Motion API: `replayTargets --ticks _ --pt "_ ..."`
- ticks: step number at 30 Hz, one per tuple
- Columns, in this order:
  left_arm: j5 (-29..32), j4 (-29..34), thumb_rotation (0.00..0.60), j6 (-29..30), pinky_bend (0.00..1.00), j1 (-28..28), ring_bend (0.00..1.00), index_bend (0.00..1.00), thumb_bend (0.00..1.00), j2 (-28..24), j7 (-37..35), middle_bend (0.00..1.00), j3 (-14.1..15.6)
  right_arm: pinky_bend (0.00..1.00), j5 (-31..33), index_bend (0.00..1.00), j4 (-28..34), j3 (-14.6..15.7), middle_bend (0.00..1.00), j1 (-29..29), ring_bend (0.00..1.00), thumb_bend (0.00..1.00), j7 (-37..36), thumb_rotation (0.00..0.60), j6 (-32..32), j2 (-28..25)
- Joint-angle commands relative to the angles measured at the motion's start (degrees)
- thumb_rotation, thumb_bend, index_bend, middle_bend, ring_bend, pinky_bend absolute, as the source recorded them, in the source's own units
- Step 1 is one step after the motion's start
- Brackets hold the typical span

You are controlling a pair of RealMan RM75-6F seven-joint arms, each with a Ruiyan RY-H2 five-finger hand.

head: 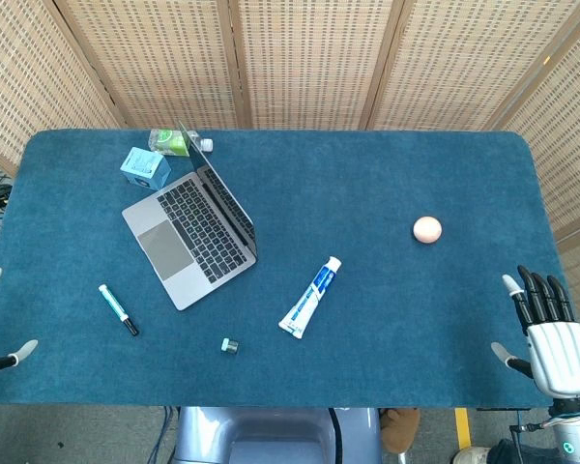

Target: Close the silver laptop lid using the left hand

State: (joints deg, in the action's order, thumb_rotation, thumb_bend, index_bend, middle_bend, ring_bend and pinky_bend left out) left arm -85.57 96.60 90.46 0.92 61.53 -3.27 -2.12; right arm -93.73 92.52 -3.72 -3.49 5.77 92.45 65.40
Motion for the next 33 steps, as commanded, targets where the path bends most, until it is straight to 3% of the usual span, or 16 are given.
replayTargets --ticks 1,5,11,17,21,25,33 --pt "-0.1 0.0 0.600 0.0 0.00 -0.1 0.00 0.00 0.00 0.0 0.0 0.00 0.0 0.00 0.0 0.00 0.1 0.0 0.00 0.0 0.00 0.00 -0.2 0.600 0.0 -0.1" --pt "-0.1 -0.1 0.600 0.0 0.00 -0.1 0.00 0.00 0.03 0.0 0.1 0.00 0.0 0.00 0.1 0.00 0.2 0.1 0.00 0.1 0.00 0.00 -0.5 0.600 -0.1 -0.2" --pt "0.9 1.3 0.600 -1.6 0.00 1.1 0.00 0.00 0.28 -0.1 0.6 0.00 -1.1 0.00 0.5 0.00 0.3 -0.1 0.00 0.0 0.00 0.00 -1.4 0.600 -0.4 -0.4" --pt "0.4 3.7 0.600 -7.0 0.00 6.8 0.00 0.00 0.64 -2.0 3.3 0.00 -4.2 0.00 2.0 0.00 0.1 -1.0 0.00 -0.3 0.00 0.00 -2.9 0.600 -0.9 -0.7" --pt "-0.7 4.6 0.600 -11.3 0.00 12.1 0.00 0.00 0.97 -3.7 5.2 0.00 -7.4 0.00 2.7 0.00 0.1 -1.4 0.00 -0.5 0.00 0.00 -3.3 0.600 -1.0 -0.8" --pt "-1.1 4.3 0.600 -18.6 0.00 20.3 0.00 0.02 1.00 -4.1 5.2 0.00 -11.6 0.00 3.9 0.00 -0.5 -1.9 0.00 -0.8 0.00 0.00 -3.5 0.600 -1.8 -0.6" --pt "0.7 -0.8 0.600 -31.4 0.00 33.5 0.00 0.10 1.00 -1.4 5.8 0.00 -16.3 0.00 6.4 0.00 -1.5 -2.8 0.00 -1.6 0.00 0.00 -3.2 0.600 -3.8 0.0"
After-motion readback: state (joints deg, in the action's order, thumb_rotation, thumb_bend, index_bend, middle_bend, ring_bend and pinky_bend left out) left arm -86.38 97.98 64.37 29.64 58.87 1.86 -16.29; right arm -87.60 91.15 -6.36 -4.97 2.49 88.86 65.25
